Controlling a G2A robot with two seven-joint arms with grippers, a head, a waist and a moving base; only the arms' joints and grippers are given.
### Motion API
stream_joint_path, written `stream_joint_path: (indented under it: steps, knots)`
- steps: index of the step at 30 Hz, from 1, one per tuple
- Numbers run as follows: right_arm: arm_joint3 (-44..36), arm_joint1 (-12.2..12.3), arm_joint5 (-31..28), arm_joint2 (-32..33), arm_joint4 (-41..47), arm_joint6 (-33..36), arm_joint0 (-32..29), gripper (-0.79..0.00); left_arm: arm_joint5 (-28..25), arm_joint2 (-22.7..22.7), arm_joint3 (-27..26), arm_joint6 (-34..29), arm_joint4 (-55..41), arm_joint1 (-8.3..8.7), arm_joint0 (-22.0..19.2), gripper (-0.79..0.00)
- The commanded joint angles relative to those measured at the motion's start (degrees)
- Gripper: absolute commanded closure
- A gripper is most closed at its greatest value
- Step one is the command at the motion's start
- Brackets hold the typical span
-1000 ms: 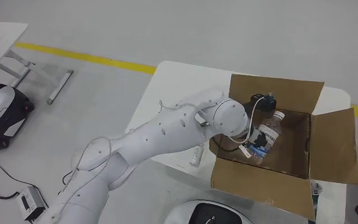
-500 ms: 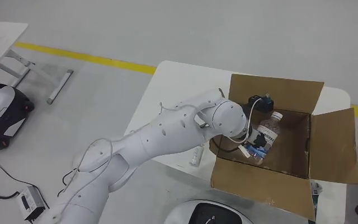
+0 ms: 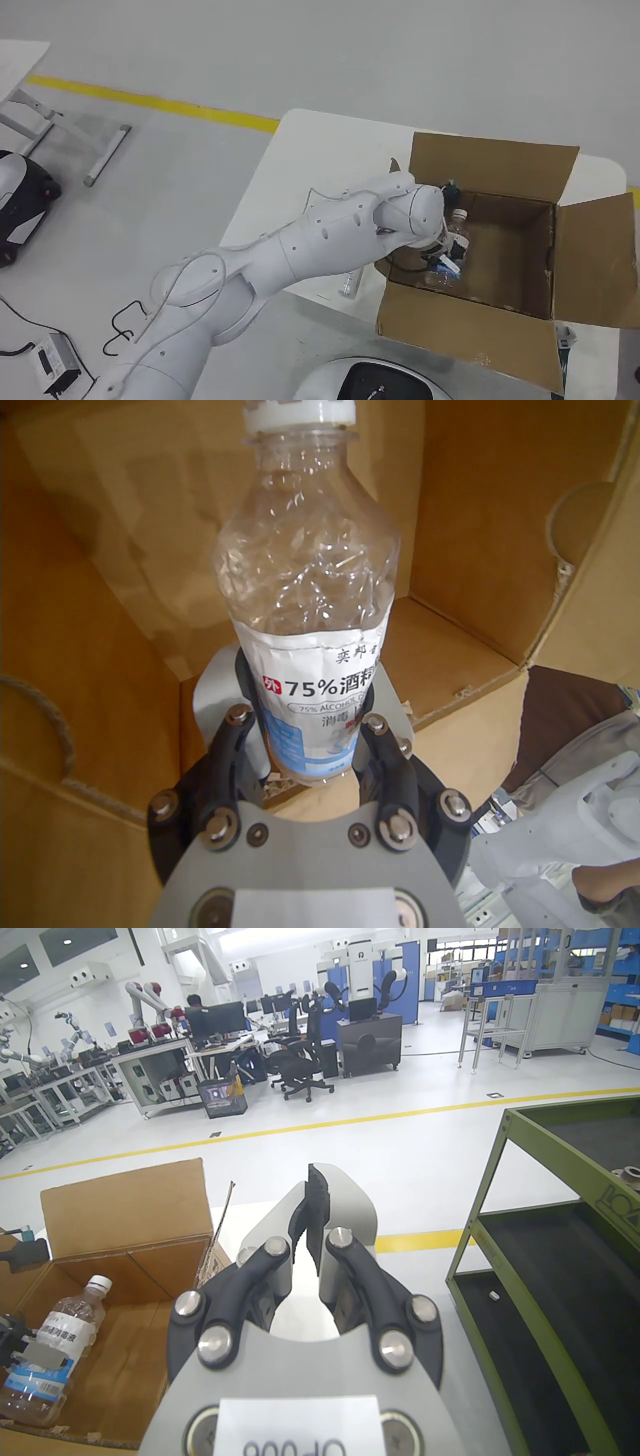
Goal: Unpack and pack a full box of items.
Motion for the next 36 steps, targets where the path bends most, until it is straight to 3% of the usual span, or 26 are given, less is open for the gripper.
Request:
stream_joint_path:
  steps: [1, 13, 15, 16, 24, 28, 32, 36]
  knots:
    - [0.0, 0.0, 0.0, 0.0, 0.0, 0.0, 0.0, 0.000, 0.3, 0.5, 2.8, -0.1, -1.2, -1.08, -0.3, 0.000]
    - [0.0, 0.0, 0.0, 0.0, 0.0, 0.0, 0.0, 0.000, -0.6, 1.8, 11.0, -0.1, -2.9, -4.91, -1.6, -0.015]
    - [0.0, 0.0, 0.0, 0.0, 0.0, 0.0, 0.0, 0.000, -0.9, 1.9, 11.9, -0.2, -2.8, -5.39, -1.8, -0.388]
    - [0.0, 0.0, 0.0, 0.0, 0.0, 0.0, 0.0, 0.000, -1.1, 1.9, 12.3, -0.3, -2.9, -5.62, -1.9, -0.785]
    - [0.0, 0.0, 0.0, 0.0, 0.0, 0.0, 0.0, 0.000, -2.9, 1.3, 14.7, -0.2, -2.7, -6.75, -2.4, -0.785]
    - [0.0, 0.0, 0.0, 0.0, 0.0, 0.0, 0.0, 0.000, -5.0, -1.3, 14.3, 1.4, -4.4, -6.65, -2.4, -0.785]
    - [0.0, 0.0, 0.0, 0.0, 0.0, 0.0, 0.0, 0.000, -9.3, -3.5, 10.6, 2.8, -2.9, -5.94, -3.1, -0.785]
    - [0.0, 0.0, 0.0, 0.0, 0.0, 0.0, 0.0, 0.000, -11.5, -6.2, 3.1, 3.6, 1.9, -4.02, -3.1, -0.785]
